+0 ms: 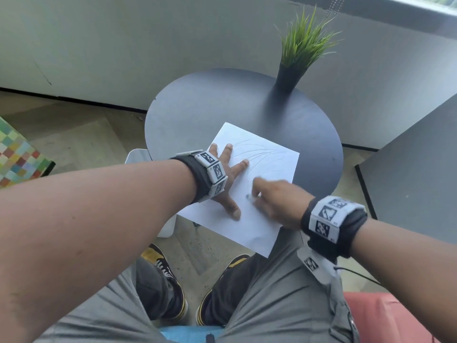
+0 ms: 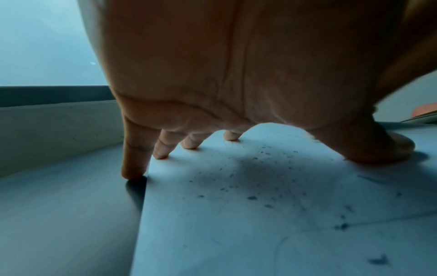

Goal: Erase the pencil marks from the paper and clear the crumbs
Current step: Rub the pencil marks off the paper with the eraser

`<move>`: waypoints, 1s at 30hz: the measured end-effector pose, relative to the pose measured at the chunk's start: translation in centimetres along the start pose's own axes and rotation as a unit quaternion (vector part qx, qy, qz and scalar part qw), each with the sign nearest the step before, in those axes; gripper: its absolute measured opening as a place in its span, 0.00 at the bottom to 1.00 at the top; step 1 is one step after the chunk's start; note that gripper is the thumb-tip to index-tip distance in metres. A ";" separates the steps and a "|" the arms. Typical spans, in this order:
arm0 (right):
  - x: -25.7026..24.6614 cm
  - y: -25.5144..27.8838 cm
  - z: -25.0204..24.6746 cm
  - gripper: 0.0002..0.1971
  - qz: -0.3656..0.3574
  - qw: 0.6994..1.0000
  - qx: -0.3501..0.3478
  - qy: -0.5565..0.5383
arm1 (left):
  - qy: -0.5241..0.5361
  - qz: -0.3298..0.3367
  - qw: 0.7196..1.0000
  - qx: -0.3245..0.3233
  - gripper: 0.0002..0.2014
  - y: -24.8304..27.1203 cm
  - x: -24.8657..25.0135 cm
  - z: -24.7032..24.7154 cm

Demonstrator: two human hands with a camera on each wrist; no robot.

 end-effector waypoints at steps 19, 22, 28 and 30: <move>2.1 -1.5 -1.4 0.11 0.106 0.992 0.036 -0.058 | 0.003 0.025 1.000 -0.011 0.70 0.3 0.2 0.1; 2.6 -1.8 -1.8 0.12 0.132 0.988 0.062 -0.054 | -0.008 0.025 1.000 -0.009 0.70 0.3 0.3 0.0; 2.9 -1.9 -1.7 0.12 0.129 0.988 0.052 -0.069 | -0.007 0.024 1.000 -0.011 0.71 -0.2 0.4 0.1; 3.8 -1.9 -2.2 0.11 0.147 0.984 0.071 -0.076 | -0.006 0.023 1.000 -0.012 0.71 -0.3 0.4 0.1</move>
Point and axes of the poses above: each hand's wrist, its own y-axis away from the middle knuckle, its own z-axis out of the palm, x = y × z, the point moved 8 cm from there along -y, towards the middle knuckle, and after that the axes turned 4 degrees about -x, right-handed, at the moved point
